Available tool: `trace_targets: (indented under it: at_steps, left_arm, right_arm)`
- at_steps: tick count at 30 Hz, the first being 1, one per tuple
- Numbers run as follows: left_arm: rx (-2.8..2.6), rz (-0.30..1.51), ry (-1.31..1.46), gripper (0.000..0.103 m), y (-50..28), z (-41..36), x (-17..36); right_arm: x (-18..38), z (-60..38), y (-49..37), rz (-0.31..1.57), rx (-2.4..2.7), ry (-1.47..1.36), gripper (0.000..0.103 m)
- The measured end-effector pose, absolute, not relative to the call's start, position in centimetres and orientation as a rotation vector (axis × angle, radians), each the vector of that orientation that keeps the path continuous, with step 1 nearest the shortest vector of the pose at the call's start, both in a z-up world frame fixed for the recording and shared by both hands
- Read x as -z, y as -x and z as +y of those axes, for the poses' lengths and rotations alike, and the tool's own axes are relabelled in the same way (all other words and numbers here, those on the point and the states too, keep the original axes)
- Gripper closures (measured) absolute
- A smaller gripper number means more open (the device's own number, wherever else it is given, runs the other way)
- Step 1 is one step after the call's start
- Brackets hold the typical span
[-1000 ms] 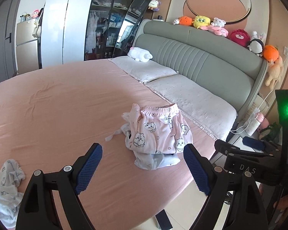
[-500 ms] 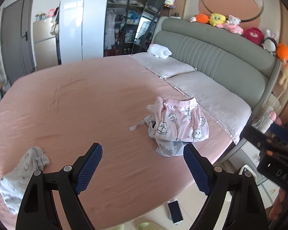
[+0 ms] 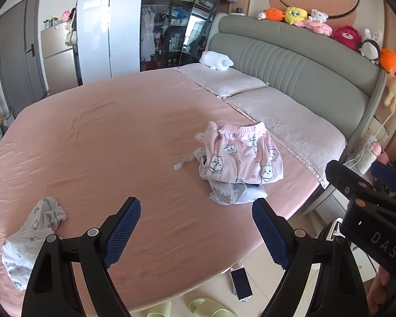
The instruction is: Fold clothes
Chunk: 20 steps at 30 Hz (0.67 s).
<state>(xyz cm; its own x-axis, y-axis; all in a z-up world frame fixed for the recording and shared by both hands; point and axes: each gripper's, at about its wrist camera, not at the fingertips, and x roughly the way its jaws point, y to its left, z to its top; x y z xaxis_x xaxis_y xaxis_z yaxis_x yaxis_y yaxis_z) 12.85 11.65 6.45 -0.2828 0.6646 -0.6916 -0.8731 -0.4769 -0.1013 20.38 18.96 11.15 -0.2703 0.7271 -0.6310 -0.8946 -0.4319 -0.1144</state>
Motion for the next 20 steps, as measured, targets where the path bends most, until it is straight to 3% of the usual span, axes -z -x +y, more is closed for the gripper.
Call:
trace_targets:
  at_steps: [20]
  left_arm:
    - [-1.839, 0.433, 0.749, 0.016, -16.0, 12.7, -7.2]
  right_arm:
    - [-10.1, 19.9, -20.5, 0.341, -1.856, 0.797, 0.015]
